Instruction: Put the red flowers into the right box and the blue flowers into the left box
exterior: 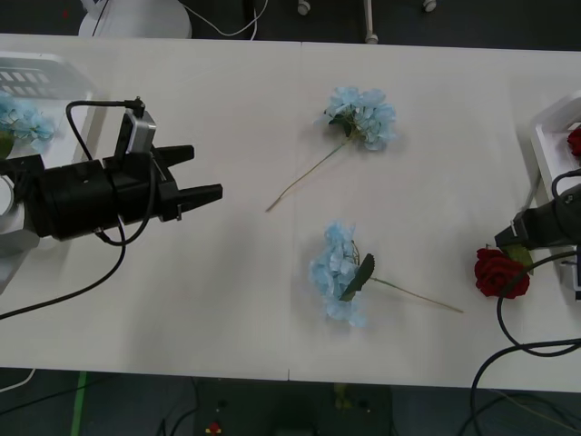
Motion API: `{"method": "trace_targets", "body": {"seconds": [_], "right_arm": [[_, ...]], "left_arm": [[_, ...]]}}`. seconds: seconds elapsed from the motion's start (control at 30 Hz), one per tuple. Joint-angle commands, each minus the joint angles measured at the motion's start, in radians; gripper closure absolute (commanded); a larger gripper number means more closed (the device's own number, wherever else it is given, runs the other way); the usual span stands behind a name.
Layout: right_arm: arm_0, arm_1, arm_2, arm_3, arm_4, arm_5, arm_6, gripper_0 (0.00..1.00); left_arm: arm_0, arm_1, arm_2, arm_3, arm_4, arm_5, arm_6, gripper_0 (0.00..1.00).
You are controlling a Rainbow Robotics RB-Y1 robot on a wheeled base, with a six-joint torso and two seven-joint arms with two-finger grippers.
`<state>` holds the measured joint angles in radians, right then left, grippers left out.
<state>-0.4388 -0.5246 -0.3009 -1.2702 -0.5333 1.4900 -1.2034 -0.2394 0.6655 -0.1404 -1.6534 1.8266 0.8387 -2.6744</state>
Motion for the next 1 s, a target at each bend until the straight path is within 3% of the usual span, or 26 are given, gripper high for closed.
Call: {"method": "trace_targets", "body": {"seconds": [0.03, 0.7, 0.83, 1.0], "right_arm": [[-0.029, 0.037, -0.035, -0.008, 0.015, -0.005, 0.033, 0.00], [-0.011, 0.103, -0.078, -0.008, 0.082, -0.025, 0.073, 0.00], [-0.006, 0.110, -0.078, -0.008, 0.087, -0.027, 0.082, 0.16], [0.000, 0.113, -0.080, -0.008, 0.088, -0.034, 0.088, 0.22]], "left_arm": [[0.017, -0.034, -0.005, -0.016, 0.013, -0.010, 0.007, 0.00], [0.017, -0.050, -0.007, 0.006, 0.019, -0.013, 0.008, 0.00], [0.017, -0.052, -0.007, 0.007, 0.019, -0.012, 0.007, 0.00], [0.017, -0.052, -0.015, 0.007, 0.017, -0.013, 0.007, 0.00]]}}
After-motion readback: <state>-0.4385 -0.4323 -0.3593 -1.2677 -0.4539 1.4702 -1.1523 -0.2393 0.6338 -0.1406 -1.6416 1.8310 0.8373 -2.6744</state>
